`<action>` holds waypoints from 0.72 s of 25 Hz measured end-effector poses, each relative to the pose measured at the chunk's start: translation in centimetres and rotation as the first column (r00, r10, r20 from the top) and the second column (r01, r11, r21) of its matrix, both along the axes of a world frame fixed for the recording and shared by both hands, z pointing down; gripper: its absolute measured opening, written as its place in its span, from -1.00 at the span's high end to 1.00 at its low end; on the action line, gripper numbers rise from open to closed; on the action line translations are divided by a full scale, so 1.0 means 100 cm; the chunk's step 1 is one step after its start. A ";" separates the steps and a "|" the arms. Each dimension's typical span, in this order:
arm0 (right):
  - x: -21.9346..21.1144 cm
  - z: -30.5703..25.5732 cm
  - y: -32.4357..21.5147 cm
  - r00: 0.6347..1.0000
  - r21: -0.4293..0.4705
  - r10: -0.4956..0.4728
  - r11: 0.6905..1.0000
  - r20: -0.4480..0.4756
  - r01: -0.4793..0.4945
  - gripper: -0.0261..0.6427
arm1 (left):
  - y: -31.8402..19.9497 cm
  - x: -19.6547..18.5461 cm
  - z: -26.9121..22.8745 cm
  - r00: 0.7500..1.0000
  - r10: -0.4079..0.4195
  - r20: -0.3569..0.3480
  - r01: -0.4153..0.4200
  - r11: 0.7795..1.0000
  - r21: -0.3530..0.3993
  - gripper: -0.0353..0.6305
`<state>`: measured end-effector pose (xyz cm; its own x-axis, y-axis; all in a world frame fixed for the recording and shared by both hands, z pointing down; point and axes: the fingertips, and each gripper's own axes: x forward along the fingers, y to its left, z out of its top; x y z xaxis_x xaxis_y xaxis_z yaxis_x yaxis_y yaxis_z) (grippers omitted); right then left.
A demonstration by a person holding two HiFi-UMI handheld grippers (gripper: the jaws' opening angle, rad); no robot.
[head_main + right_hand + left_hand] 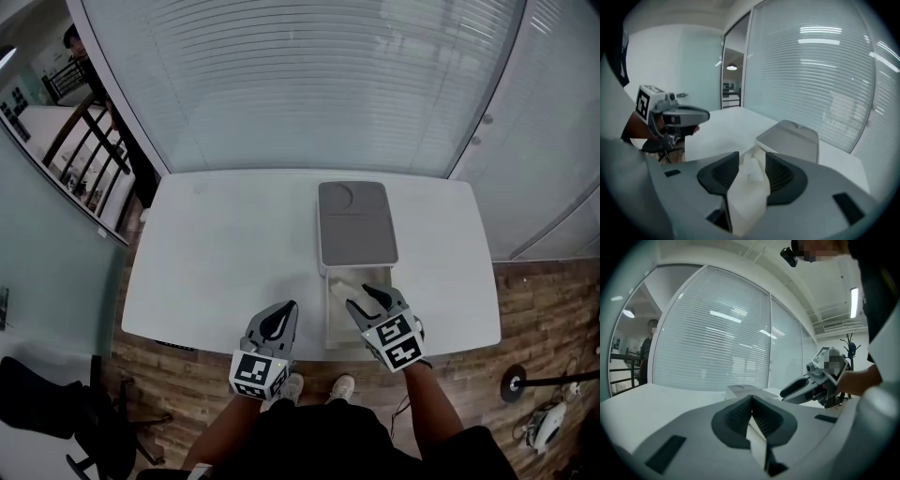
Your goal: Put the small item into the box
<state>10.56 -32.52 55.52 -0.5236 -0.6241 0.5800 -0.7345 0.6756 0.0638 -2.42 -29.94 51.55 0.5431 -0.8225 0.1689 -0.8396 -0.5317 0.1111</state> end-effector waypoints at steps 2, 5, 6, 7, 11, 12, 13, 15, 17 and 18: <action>0.006 -0.016 -0.002 0.997 0.049 0.045 0.998 0.065 -0.048 0.42 | -0.001 0.004 -0.003 1.000 0.010 0.001 -0.010 1.000 0.008 0.86; 0.016 -0.035 -0.005 0.985 0.119 0.104 0.986 0.138 -0.120 0.54 | -0.004 0.009 -0.012 1.000 0.027 0.005 -0.027 0.999 0.030 0.86; 0.019 -0.041 -0.004 0.978 0.135 0.122 0.980 0.172 -0.146 0.58 | -0.005 0.010 -0.013 1.000 0.030 0.006 -0.031 0.999 0.032 0.86; 0.022 -0.047 -0.004 0.969 0.153 0.138 0.973 0.204 -0.171 0.64 | -0.005 0.010 -0.014 0.999 0.033 0.005 -0.033 0.999 0.035 0.86; 0.035 -0.070 -0.001 0.940 0.252 0.185 0.932 0.285 -0.260 0.86 | -0.007 0.013 -0.018 0.999 0.047 0.007 -0.047 0.998 0.049 0.86; 0.037 -0.075 0.000 0.933 0.273 0.192 0.921 0.304 -0.279 0.90 | -0.008 0.014 -0.019 0.999 0.052 0.008 -0.052 0.997 0.052 0.86; 0.039 -0.080 0.001 0.927 0.291 0.199 0.910 0.319 -0.295 0.90 | -0.008 0.015 -0.021 0.998 0.055 0.009 -0.056 0.997 0.055 0.86; 0.042 -0.087 0.002 0.919 0.315 0.210 0.894 0.334 -0.319 0.90 | -0.008 0.016 -0.022 0.998 0.061 0.011 -0.062 0.996 0.058 0.86; 0.043 -0.089 0.004 0.916 0.324 0.219 0.886 0.337 -0.331 0.91 | -0.008 0.018 -0.022 0.998 0.065 0.013 -0.066 0.996 0.060 0.86; 0.044 -0.088 0.004 0.913 0.328 0.223 0.882 0.340 -0.338 0.91 | -0.008 0.018 -0.022 0.998 0.067 0.014 -0.067 0.996 0.063 0.86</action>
